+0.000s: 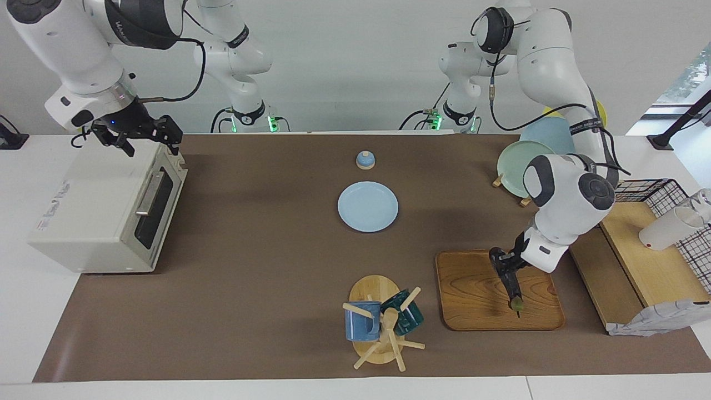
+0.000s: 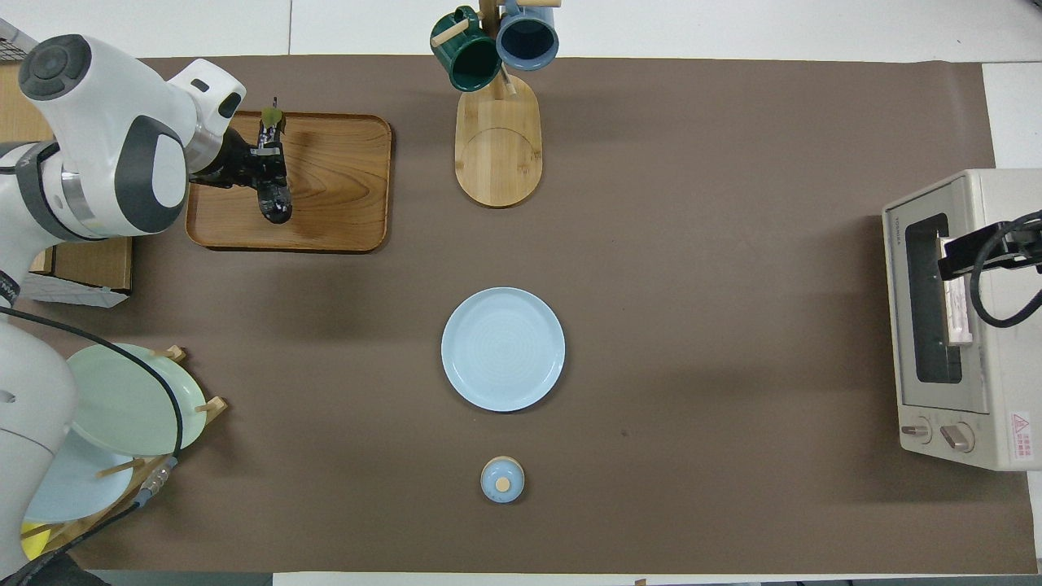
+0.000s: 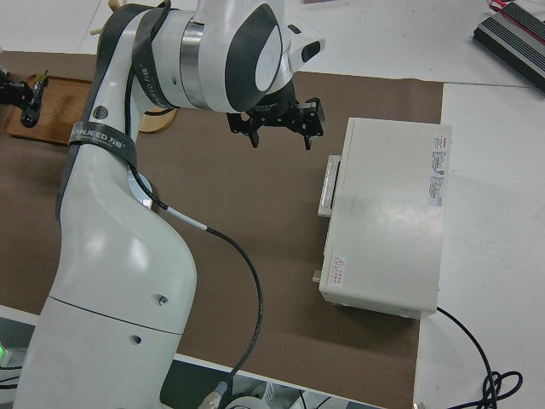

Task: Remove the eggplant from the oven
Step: 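Carry the eggplant to the wooden tray and lower it with the left gripper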

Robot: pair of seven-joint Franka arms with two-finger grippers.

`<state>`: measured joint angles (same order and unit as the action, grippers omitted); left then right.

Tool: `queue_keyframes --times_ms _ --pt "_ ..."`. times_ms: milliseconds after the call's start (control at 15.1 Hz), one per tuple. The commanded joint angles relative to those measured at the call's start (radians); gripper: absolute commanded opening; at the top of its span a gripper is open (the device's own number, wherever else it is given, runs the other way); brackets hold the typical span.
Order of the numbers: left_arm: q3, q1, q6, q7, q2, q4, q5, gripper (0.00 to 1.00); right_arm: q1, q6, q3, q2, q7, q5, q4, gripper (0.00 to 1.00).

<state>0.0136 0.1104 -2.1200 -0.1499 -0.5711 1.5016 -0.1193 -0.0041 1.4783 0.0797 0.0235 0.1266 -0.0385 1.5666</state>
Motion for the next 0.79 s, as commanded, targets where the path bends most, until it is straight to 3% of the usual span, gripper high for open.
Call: queue_keyframes --times_ms 0,132,198,264,463,727 --pt "0.002 0.006 -0.034 0.023 -0.003 0.012 0.006 0.0 -0.001 -0.003 0.002 0.004 0.002 0.017 -0.022 1.0" --pt "0.002 0.006 -0.034 0.039 -0.001 0.016 0.004 0.0 -0.002 -0.003 0.002 0.004 0.002 0.019 -0.022 1.0" --pt "0.002 0.003 -0.028 0.056 0.0 0.014 0.006 0.66 -0.002 -0.004 0.002 0.004 0.004 0.025 -0.022 1.0" --pt "0.0 0.002 -0.008 0.073 0.0 0.006 0.006 1.0 -0.001 -0.015 0.0 0.004 0.004 0.023 -0.023 1.0" --pt "-0.001 -0.009 0.07 0.076 0.028 -0.033 0.007 1.0 0.001 -0.024 -0.003 0.006 0.004 0.016 -0.036 1.0" --pt "-0.001 -0.034 0.178 0.066 0.172 -0.015 0.003 1.0 0.003 -0.021 -0.005 0.006 0.002 0.015 -0.036 1.0"
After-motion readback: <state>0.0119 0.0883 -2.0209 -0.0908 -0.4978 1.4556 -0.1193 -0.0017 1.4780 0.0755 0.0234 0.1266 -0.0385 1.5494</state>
